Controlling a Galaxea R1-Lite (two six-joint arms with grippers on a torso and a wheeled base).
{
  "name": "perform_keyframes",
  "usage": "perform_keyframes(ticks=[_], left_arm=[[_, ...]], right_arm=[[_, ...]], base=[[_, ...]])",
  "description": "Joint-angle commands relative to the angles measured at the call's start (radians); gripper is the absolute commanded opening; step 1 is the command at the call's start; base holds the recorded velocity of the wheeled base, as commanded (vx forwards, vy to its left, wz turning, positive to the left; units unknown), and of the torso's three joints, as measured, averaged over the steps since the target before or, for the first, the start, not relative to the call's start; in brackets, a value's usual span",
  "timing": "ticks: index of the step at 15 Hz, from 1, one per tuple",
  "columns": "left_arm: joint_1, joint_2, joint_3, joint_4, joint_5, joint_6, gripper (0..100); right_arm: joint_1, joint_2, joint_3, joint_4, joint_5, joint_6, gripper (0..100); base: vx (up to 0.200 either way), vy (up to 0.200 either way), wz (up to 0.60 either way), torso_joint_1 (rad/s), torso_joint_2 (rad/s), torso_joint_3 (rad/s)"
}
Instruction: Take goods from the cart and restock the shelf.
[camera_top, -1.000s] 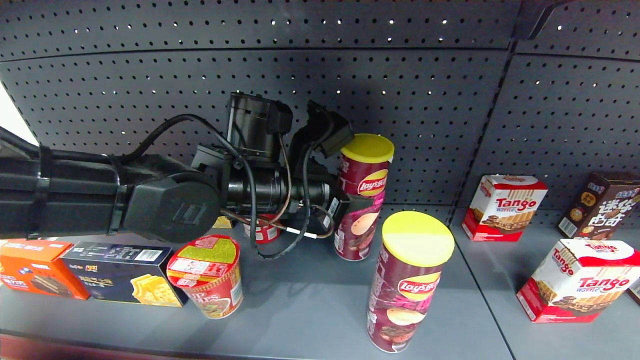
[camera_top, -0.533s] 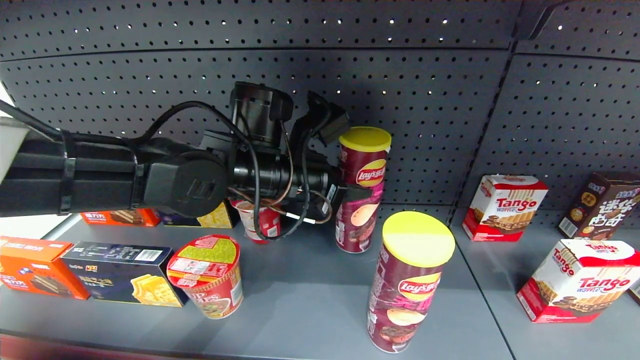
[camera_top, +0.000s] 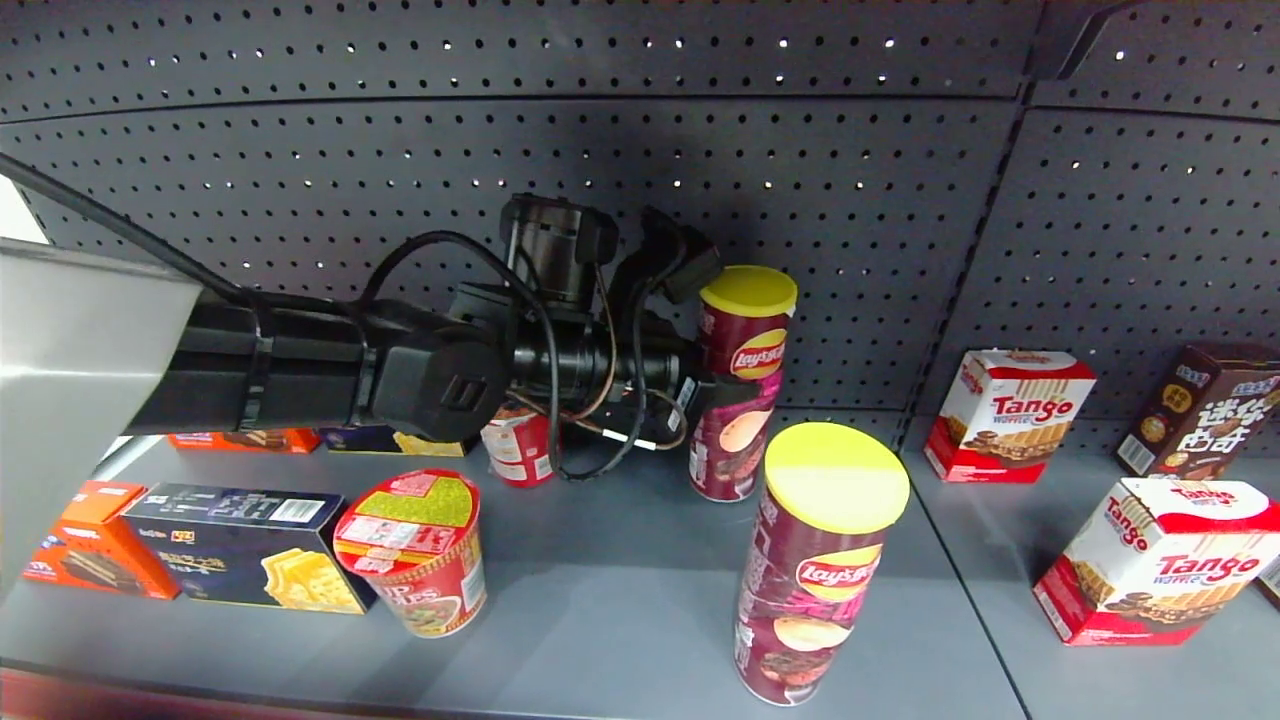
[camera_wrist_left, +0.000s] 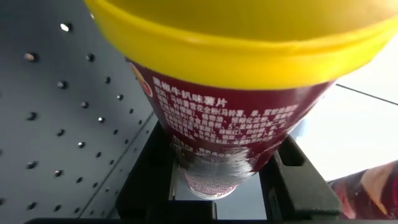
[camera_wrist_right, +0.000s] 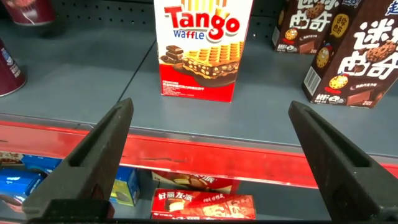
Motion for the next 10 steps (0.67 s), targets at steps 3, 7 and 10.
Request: perform_keyframes(ticks=[3,7,10], left_arm=[[-0.001,0.035,0.002,-0.027,0.000,0.000,0],[-0.004,0.048,0.002,-0.031,0.000,0.000,0],[-0.004,0.061,0.010,-0.057,0.000,-0.002,0]], right_arm=[[0.000,0.000,0.000,-0.001,0.000,-0.001,100],[0.000,0.000,-0.002,-0.001,0.000,-0.002,100],[0.000,0.000,0.000,-0.001,0.000,-0.002,100]], base=[[0.000,0.000,0.00,0.000,0.00,0.000],[0.000,0.000,0.00,0.000,0.00,0.000],[0.000,0.000,0.00,0.000,0.00,0.000]])
